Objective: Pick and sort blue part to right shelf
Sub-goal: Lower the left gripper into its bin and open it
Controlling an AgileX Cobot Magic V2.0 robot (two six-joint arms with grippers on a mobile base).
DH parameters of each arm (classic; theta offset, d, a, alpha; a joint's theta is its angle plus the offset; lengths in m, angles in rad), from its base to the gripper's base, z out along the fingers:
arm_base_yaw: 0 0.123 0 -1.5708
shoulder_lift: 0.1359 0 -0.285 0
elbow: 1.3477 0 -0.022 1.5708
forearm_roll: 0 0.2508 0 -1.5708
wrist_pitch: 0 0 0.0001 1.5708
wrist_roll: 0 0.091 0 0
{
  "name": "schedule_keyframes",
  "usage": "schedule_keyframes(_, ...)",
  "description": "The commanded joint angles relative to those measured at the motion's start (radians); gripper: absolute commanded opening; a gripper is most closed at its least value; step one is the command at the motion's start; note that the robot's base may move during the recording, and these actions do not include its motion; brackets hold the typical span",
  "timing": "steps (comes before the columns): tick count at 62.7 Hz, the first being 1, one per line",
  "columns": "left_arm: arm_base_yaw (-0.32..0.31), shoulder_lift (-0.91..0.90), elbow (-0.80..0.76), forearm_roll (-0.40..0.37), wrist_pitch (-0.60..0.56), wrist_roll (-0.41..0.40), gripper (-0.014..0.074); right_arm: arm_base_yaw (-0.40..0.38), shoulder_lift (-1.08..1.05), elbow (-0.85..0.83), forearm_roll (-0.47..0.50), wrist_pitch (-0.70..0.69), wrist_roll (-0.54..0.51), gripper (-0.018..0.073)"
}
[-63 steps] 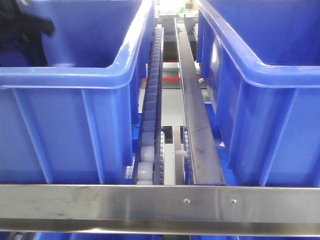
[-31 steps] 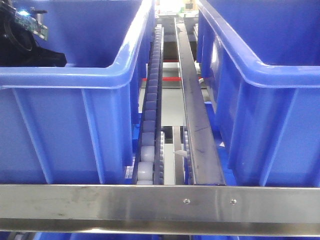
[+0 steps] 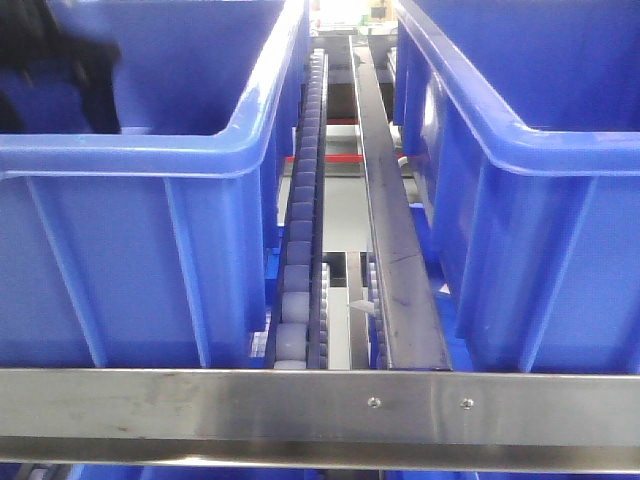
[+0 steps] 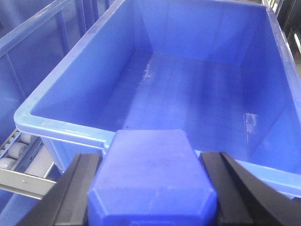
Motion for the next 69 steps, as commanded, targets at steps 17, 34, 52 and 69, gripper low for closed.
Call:
schedule_keyframes(17,-0.058,-0.405,0.204,0.047,-0.176,0.004,0.0281,-0.001,0.025,-0.023,-0.007,-0.088,-0.010,0.0297)
schedule_keyframes(34,-0.058,-0.699,0.411,0.053,-0.286,0.004,0.0125,-0.001,0.304,-0.078,0.044,-0.171,0.024,0.0297)
schedule_keyframes(52,-0.058,-0.962,0.610,0.075,-0.369,0.005,0.0125,-0.001,0.770,-0.344,0.086,-0.176,0.032,0.0297)
schedule_keyframes(69,-0.058,-1.112,0.703,0.075,-0.377,0.005,0.0125,-0.095,1.184,-0.620,0.087,-0.085,0.035,0.0297)
